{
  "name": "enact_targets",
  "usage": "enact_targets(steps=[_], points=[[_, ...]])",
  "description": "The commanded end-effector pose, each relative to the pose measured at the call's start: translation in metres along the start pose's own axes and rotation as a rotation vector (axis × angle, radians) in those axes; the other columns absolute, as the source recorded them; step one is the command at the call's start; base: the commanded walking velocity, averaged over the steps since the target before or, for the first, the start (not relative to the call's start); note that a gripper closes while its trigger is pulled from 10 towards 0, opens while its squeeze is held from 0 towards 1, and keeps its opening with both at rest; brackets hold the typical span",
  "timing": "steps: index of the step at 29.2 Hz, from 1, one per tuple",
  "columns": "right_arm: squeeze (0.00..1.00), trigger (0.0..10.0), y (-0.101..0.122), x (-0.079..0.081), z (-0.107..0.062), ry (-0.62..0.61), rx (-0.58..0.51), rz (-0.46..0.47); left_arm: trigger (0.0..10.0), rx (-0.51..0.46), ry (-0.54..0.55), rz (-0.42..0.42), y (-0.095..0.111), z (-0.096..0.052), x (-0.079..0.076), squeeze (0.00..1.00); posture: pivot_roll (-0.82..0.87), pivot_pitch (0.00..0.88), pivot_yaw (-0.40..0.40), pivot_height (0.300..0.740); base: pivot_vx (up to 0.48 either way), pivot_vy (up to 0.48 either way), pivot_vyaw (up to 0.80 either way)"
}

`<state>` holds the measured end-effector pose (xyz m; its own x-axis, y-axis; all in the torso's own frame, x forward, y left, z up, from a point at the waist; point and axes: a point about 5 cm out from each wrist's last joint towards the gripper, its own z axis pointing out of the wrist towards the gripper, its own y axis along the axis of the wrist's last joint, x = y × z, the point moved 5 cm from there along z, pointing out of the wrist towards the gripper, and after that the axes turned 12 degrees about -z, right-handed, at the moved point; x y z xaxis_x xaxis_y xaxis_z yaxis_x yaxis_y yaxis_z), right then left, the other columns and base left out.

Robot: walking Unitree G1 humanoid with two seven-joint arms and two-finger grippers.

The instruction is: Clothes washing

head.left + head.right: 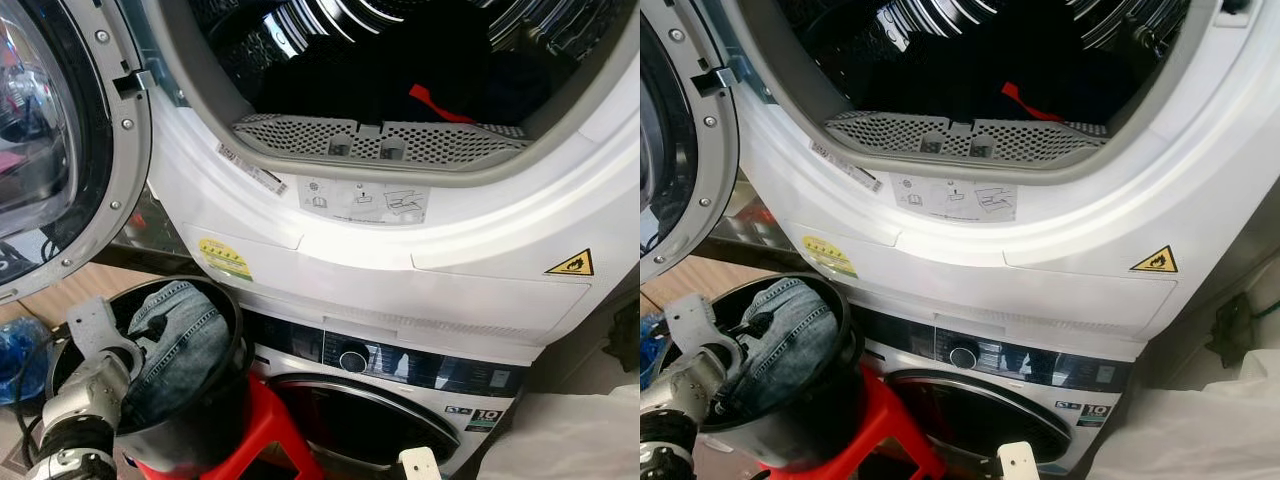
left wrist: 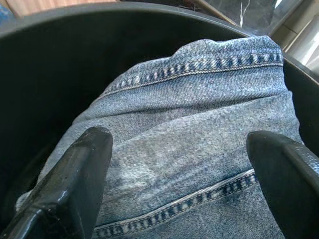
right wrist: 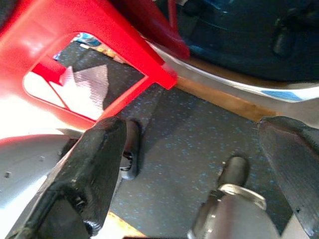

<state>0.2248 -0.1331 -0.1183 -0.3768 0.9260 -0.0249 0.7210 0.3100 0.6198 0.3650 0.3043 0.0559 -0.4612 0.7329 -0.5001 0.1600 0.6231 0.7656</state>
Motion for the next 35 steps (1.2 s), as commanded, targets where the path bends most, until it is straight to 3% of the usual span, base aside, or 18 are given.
enact_targets(steps=[1,6,9,11,13,14,15,18,21,23,30,35], points=[[0.00,10.0,-0.005,0.004,0.000,0.009,0.012,0.008,10.0,-0.029,-0.002,-0.008,0.010,0.002,0.000,1.00,-0.05,0.058,0.095,0.740,0.000,0.000,0.00],[0.00,10.0,-0.006,0.000,-0.001,-0.002,0.016,0.000,10.0,-0.015,-0.009,-0.074,0.007,0.006,-0.006,1.00,-0.05,0.060,0.082,0.740,0.000,0.000,0.00],[0.00,10.0,-0.006,-0.001,-0.001,-0.004,0.016,-0.009,10.0,0.027,-0.034,-0.065,0.001,0.007,-0.012,1.00,-0.06,0.054,0.077,0.740,0.000,0.000,0.00],[0.00,10.0,-0.004,-0.003,-0.001,-0.007,0.012,-0.015,10.0,0.070,-0.109,0.124,-0.004,0.007,-0.023,1.00,-0.06,0.048,0.076,0.740,0.000,0.000,0.00],[0.00,10.0,-0.003,-0.003,-0.001,-0.010,0.010,-0.018,10.0,0.095,-0.146,0.226,-0.008,0.007,-0.027,1.00,-0.06,0.042,0.076,0.740,0.000,0.000,0.00],[0.00,10.0,-0.003,-0.003,-0.001,-0.010,0.010,-0.018,10.0,0.095,-0.146,0.226,-0.008,0.007,-0.027,1.00,-0.06,0.042,0.076,0.740,0.000,0.000,0.00],[0.00,10.0,-0.003,-0.004,-0.001,-0.010,0.010,-0.019,10.0,0.104,-0.156,0.318,-0.009,0.007,-0.027,1.00,-0.06,0.034,0.077,0.740,0.000,0.000,0.00],[0.00,10.0,-0.003,-0.004,-0.001,-0.011,0.010,-0.023,10.0,0.125,-0.166,0.473,-0.011,0.007,-0.025,1.00,-0.06,0.025,0.077,0.740,0.000,0.000,0.00],[0.00,10.0,-0.003,-0.004,-0.001,-0.011,0.010,-0.025,10.0,0.097,-0.172,0.547,-0.007,0.007,-0.026,1.00,-0.06,0.021,0.076,0.740,0.000,0.000,0.00],[0.00,10.0,-0.003,-0.004,-0.001,-0.010,0.010,-0.027,10.0,0.056,-0.191,0.532,-0.002,0.007,-0.031,1.00,-0.05,0.017,0.073,0.740,0.000,0.000,0.00],[0.00,10.0,0.000,-0.006,-0.001,-0.010,0.003,-0.035,10.0,-0.015,-0.203,0.307,0.001,0.010,-0.049,1.00,-0.06,0.036,0.063,0.740,0.000,0.000,0.00],[0.00,10.0,0.000,-0.008,-0.001,-0.016,0.002,-0.039,10.0,-0.014,-0.139,0.229,0.002,0.012,-0.043,1.00,-0.08,0.048,0.059,0.740,0.000,0.000,0.00]])
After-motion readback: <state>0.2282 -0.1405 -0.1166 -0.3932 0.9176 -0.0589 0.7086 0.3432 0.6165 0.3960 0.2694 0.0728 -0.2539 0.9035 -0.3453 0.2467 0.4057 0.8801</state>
